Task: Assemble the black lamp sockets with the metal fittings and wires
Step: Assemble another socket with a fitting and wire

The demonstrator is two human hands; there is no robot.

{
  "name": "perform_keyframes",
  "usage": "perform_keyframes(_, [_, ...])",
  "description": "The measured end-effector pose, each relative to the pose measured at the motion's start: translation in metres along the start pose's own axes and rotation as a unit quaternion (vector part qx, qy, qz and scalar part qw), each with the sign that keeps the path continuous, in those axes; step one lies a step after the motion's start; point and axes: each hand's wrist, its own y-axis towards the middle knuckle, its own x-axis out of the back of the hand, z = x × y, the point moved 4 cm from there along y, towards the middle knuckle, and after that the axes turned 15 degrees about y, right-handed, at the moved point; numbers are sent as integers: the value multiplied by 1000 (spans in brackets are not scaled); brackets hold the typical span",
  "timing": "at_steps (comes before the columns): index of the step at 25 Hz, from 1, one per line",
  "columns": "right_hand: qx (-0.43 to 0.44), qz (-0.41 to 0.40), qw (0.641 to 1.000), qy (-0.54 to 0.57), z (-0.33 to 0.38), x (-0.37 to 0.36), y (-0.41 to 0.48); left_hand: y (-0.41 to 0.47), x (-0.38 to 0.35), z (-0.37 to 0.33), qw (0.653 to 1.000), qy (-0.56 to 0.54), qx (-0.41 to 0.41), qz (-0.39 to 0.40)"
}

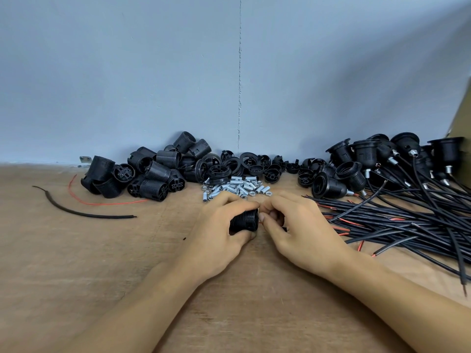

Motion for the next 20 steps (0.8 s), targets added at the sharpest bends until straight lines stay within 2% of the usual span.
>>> perform_keyframes(7, [-41, -16, 999, 22, -2, -1, -1, 0, 0, 1, 1000, -10, 2, 6])
perform_keyframes(12, [-76, -37, 992, 91, -2, 5, 3, 1, -6, 13, 990, -89, 107, 28])
perform_keyframes(20, [-94, -25, 993, 65, -7, 3, 4, 2, -10, 15, 991, -86, 86, 65])
